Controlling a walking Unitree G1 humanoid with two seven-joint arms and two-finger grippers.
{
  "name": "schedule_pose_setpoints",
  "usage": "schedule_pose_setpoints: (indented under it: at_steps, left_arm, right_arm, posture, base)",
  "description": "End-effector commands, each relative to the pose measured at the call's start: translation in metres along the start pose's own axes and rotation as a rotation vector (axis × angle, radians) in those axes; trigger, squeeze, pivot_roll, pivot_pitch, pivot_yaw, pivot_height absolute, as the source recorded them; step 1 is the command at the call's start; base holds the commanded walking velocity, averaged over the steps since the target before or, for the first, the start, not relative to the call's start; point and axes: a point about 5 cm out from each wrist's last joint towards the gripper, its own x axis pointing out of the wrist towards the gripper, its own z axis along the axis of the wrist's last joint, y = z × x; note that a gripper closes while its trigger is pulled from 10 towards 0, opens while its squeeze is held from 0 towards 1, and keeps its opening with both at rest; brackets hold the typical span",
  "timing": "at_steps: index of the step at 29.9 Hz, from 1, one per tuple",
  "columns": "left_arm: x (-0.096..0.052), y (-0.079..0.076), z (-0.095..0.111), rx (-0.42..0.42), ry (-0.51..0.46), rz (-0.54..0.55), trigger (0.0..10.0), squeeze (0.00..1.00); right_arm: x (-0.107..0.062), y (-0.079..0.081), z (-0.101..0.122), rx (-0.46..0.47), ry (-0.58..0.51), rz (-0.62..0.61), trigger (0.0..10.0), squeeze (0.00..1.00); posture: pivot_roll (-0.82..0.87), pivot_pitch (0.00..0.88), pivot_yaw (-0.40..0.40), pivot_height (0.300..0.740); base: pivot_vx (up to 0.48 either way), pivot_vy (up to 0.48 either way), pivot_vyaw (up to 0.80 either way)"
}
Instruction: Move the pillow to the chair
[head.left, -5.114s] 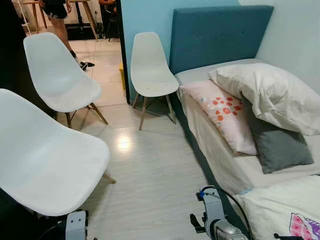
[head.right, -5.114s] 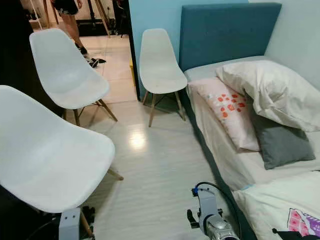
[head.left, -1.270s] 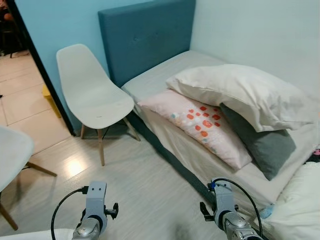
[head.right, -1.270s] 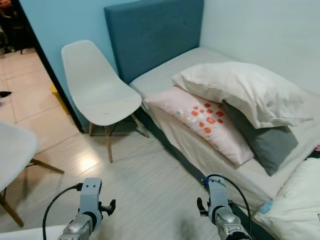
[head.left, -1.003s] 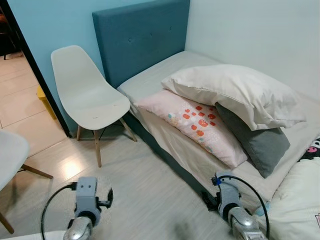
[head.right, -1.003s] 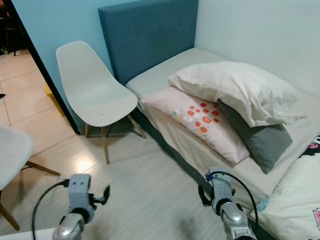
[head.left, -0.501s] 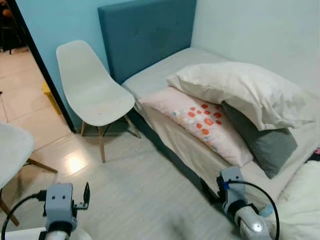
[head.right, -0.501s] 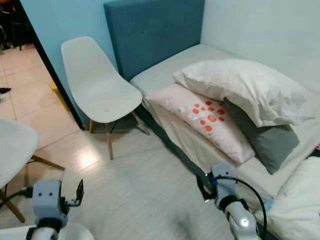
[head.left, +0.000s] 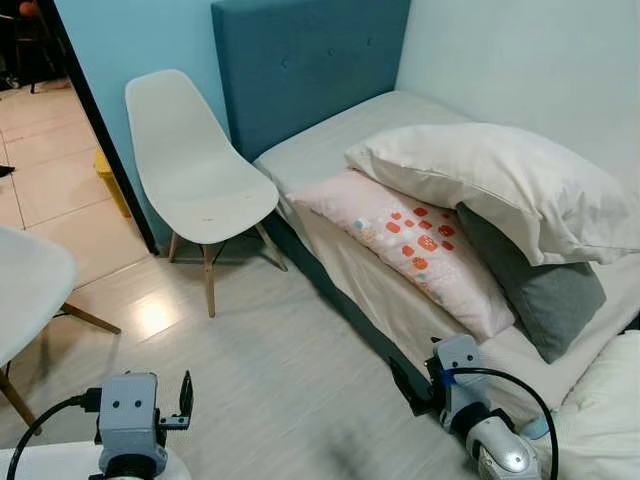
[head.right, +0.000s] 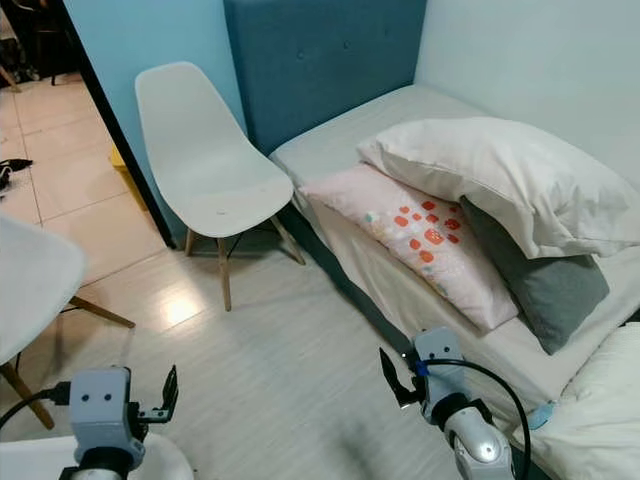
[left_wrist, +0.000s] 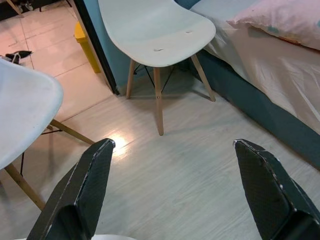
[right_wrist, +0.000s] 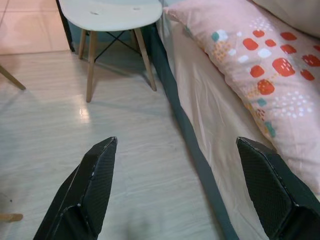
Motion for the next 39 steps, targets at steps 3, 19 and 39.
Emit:
schedule_pose_setpoints:
  at_steps: [3,19,39]
  left_arm:
    - [0.005,-0.002,0.004,0.009,-0.006,-0.039,10.0,0.0]
    - [0.005,-0.007,-0.018,0.119,0.084,-0.162,10.0,0.0]
    - [0.005,-0.029,-0.128,0.008,0.701,-0.122,10.0,0.0]
  right_arm:
    - [-0.007,-0.012,-0.004,0.012,0.033,-0.049,10.0,0.0]
    - [-0.009,-0.032,-0.01,0.06,0.083,-0.139,10.0,0.0]
    - [-0.024,0.02,-0.116,0.193,0.703,-0.129,10.0,0.0]
  posture:
    - [-0.17,0.148,0.002,0.74]
    - [-0.17,0.155,0.012,0.74]
    - [-0.19,0.125,0.022,0.74]
  base:
    - [0.0,0.0,0.0]
    - [0.0,0.0,0.0]
    - [0.0,0.0,-0.08]
